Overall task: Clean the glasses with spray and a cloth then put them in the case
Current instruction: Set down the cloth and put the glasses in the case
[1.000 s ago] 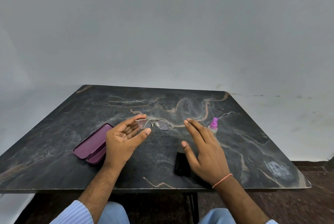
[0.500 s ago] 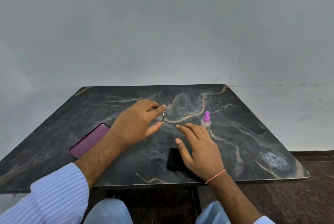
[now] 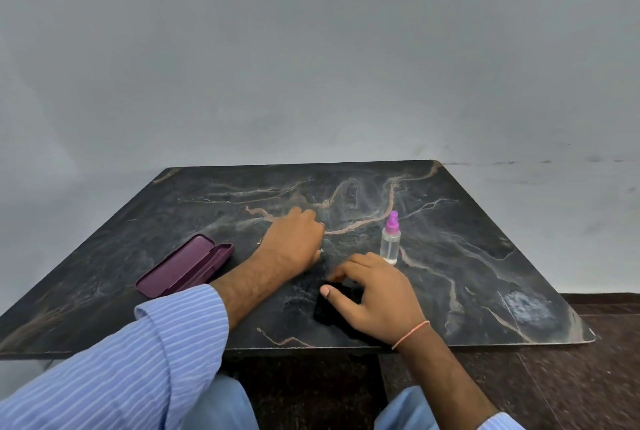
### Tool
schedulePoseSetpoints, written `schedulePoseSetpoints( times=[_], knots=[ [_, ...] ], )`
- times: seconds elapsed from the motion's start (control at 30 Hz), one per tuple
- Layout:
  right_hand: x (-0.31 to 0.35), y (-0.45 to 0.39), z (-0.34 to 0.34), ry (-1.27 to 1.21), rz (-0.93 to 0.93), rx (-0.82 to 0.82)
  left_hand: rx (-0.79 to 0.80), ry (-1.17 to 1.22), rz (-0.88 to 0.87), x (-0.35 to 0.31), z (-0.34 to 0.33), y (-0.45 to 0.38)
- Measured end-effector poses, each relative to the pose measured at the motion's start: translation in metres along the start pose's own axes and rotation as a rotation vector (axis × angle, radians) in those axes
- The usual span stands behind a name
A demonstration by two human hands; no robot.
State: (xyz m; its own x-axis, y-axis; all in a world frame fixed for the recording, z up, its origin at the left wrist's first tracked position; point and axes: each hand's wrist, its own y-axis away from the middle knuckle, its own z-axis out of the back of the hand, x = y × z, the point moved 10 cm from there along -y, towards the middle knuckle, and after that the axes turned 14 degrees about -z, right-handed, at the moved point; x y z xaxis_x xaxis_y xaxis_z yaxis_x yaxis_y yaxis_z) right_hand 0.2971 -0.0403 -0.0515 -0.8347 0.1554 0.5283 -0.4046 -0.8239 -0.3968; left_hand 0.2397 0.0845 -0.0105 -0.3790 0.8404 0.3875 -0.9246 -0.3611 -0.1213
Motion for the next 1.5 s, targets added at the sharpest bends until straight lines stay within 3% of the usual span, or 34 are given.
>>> schedulePoseSetpoints(
  times=[0.3,0.63,0.9,1.07,1.3,1.5],
  knots=[
    [-0.008,-0.007,-0.015,-0.104,-0.022,0.159,0.015,0.072,0.062,0.016,-0.022,-0.008],
    [-0.005,-0.007,-0.012,-0.138,-0.046,0.183,-0.073,0.400,0.172,0.040,-0.041,0.002],
    [-0.005,-0.007,-0.013,-0.153,-0.067,0.209,-0.044,0.634,0.231,0.048,-0.055,0.009],
    [-0.009,-0.006,-0.017,-0.246,-0.099,0.334,-0.067,0.703,0.223,0.050,-0.056,0.012],
    [-0.012,-0.002,-0.015,-0.308,-0.072,0.382,-0.279,0.693,0.203,0.057,-0.032,0.038],
    [-0.008,-0.002,-0.009,-0.295,-0.065,0.294,-0.447,0.880,0.292,0.062,-0.022,0.086]
  ],
)
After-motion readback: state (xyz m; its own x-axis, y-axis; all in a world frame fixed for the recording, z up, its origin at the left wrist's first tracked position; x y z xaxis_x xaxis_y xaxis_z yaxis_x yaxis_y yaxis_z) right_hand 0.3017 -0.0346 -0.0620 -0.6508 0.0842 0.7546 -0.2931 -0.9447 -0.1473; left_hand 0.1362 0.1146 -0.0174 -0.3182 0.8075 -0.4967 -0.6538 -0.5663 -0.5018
